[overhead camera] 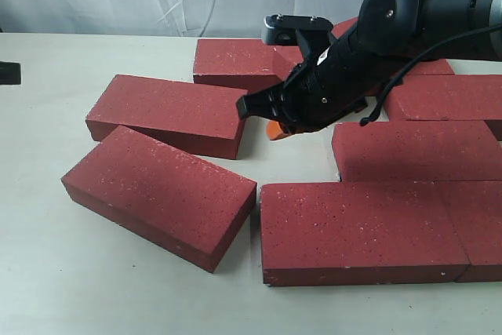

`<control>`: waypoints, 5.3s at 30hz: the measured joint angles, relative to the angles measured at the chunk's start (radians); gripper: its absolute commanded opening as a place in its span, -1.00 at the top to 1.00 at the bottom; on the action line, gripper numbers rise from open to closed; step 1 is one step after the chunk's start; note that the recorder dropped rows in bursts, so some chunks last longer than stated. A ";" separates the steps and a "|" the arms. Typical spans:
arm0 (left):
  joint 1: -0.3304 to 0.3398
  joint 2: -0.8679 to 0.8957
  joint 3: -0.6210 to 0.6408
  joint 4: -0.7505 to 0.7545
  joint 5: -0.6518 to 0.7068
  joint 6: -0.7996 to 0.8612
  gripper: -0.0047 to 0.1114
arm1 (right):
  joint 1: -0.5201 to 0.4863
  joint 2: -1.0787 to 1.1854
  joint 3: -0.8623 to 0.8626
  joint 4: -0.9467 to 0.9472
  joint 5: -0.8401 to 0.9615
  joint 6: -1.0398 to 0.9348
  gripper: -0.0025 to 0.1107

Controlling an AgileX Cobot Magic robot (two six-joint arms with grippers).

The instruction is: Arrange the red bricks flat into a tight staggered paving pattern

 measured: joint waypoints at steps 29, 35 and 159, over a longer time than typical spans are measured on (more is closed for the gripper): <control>0.000 0.797 -0.639 -0.073 0.504 0.091 0.92 | 0.048 0.164 -0.244 0.002 0.100 0.018 0.97; 0.000 0.797 -0.639 -0.047 0.460 0.091 0.92 | 0.051 0.257 -0.312 0.009 0.142 0.039 0.97; -0.377 1.050 -0.750 -0.632 0.104 0.394 0.92 | 0.023 0.213 -0.348 -0.486 0.157 0.558 0.97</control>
